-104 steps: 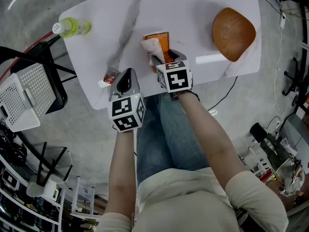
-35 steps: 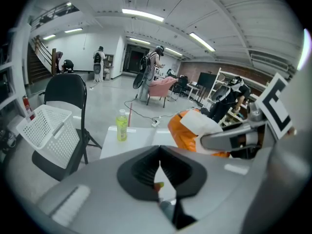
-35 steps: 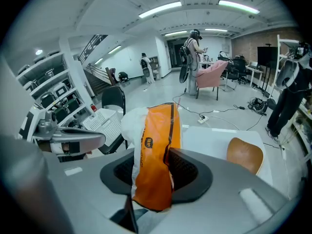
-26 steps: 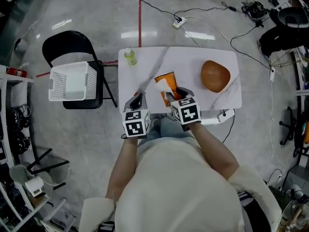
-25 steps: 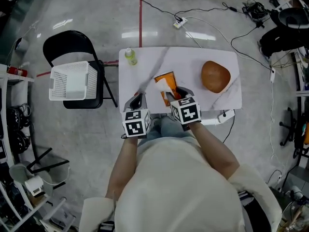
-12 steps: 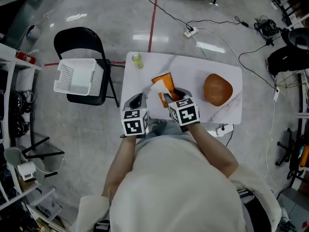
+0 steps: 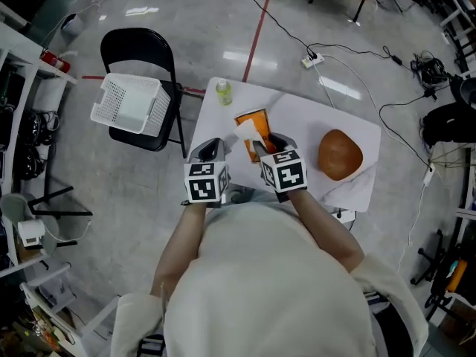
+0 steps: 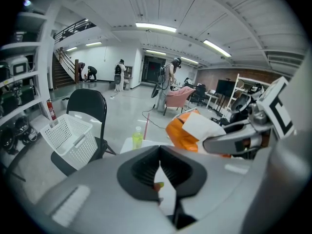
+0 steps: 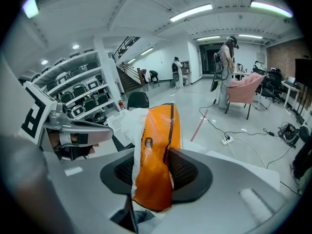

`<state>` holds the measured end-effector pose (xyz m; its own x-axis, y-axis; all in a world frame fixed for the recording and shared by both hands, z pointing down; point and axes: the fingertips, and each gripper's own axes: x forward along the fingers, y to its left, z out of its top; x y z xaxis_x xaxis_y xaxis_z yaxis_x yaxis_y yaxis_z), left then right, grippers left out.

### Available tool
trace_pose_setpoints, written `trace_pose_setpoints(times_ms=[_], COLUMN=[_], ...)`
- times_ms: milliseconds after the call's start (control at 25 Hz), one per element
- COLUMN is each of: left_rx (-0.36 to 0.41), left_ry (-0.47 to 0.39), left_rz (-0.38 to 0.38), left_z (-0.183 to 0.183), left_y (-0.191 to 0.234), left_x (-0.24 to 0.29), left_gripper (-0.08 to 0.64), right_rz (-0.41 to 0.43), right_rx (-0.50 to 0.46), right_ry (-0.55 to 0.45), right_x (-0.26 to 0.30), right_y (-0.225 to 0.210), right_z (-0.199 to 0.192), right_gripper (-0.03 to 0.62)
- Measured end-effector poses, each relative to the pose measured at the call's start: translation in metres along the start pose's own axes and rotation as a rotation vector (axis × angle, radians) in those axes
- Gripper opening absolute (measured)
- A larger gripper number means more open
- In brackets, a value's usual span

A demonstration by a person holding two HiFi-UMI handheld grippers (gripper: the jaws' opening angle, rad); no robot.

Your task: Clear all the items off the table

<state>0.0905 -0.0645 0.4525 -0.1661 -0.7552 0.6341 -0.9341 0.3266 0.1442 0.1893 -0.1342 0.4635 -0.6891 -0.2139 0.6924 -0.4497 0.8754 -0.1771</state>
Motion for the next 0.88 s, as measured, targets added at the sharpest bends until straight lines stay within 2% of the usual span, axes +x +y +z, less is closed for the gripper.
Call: trace_pose_setpoints(times_ms=[520, 880], left_rx=[-0.082, -0.179], left_ry=[-0.012, -0.04], left_rz=[0.108, 0.177], left_z=[-0.002, -0.003], left_y=[0.02, 0.057], left_x=[-0.011, -0.02], left_gripper=[0.009, 0.009], right_rz=[0.108, 0.169], right_rx=[-0.065, -0.134], right_ry=[0.003, 0.014], right_x=[0.015, 0.036], right_y=[0.013, 0.039], right_z=[0.011, 0.028], right_gripper=[0.16, 0.16])
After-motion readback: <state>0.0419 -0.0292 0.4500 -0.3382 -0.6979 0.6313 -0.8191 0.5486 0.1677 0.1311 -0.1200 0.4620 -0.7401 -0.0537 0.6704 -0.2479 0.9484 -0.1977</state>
